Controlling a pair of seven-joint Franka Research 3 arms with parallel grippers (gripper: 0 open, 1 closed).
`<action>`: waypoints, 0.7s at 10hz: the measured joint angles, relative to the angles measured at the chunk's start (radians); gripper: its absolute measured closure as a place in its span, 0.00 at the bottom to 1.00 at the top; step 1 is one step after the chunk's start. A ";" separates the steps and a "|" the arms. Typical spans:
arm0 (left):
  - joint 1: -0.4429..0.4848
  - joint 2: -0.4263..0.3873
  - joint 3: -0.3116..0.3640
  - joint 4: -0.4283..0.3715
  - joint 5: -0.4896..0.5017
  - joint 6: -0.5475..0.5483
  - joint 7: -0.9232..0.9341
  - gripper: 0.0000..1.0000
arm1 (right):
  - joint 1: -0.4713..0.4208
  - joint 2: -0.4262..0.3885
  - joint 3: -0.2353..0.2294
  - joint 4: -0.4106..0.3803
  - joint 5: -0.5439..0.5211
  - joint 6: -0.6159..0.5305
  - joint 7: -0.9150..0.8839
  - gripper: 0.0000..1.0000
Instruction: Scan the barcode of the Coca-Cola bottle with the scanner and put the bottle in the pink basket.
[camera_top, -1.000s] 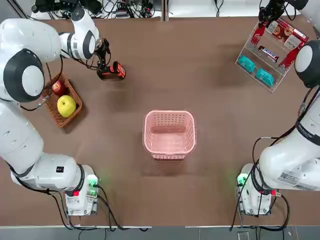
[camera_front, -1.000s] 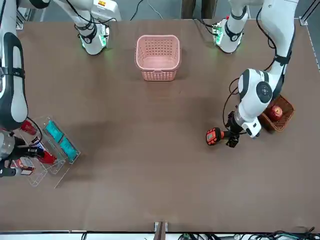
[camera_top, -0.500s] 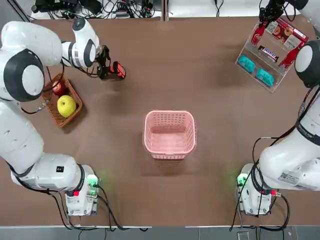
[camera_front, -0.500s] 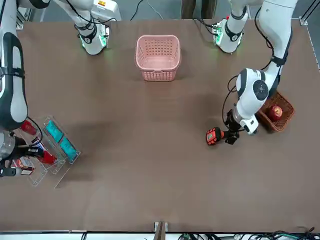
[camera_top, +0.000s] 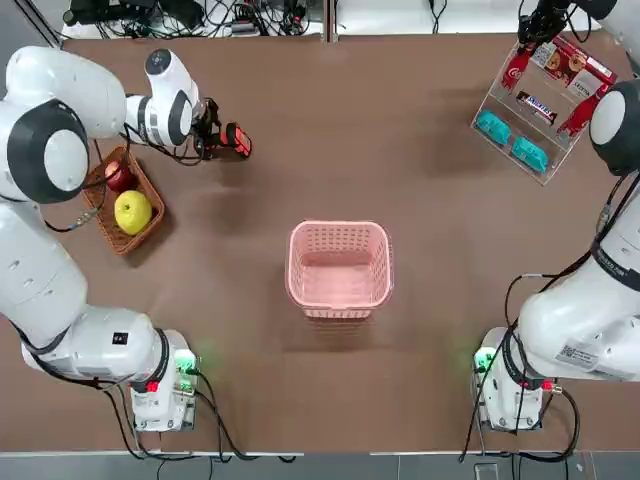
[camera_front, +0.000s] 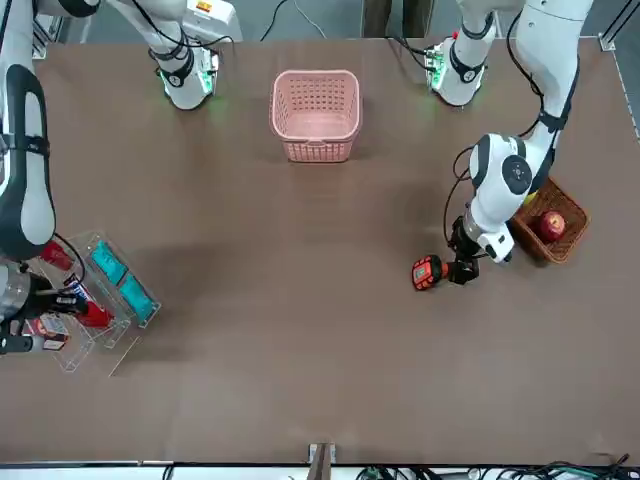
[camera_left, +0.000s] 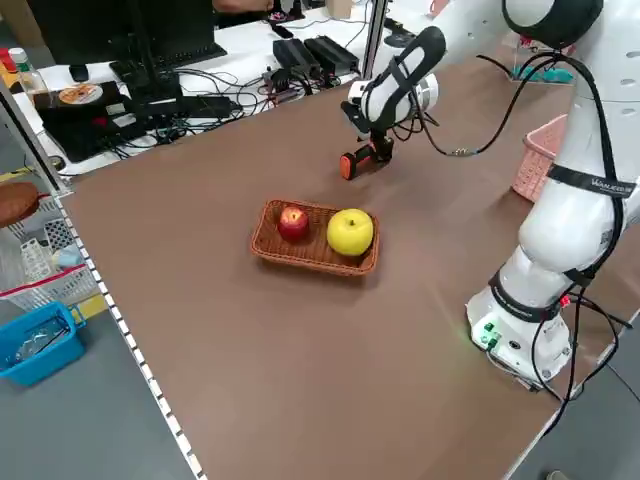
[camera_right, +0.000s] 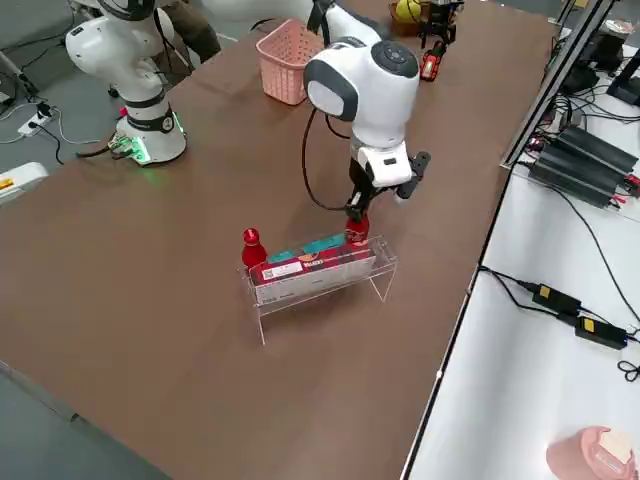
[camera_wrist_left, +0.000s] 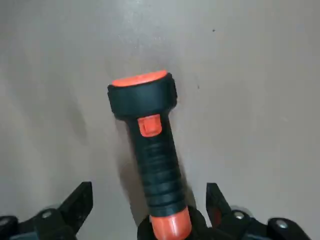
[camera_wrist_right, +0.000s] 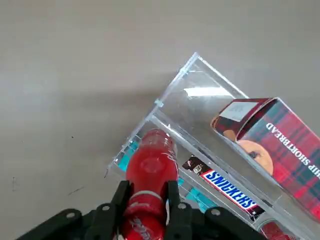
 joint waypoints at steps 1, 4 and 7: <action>0.000 0.001 0.001 -0.003 0.009 0.008 0.002 0.00 | 0.001 -0.014 0.004 -0.009 0.000 0.002 -0.008 0.65; 0.005 0.026 0.003 -0.007 0.035 0.041 0.008 0.00 | 0.005 -0.120 0.017 -0.065 0.000 0.000 -0.013 0.65; 0.006 0.052 0.004 -0.007 0.035 0.078 0.019 0.01 | 0.006 -0.271 0.078 -0.171 0.015 -0.012 -0.013 0.65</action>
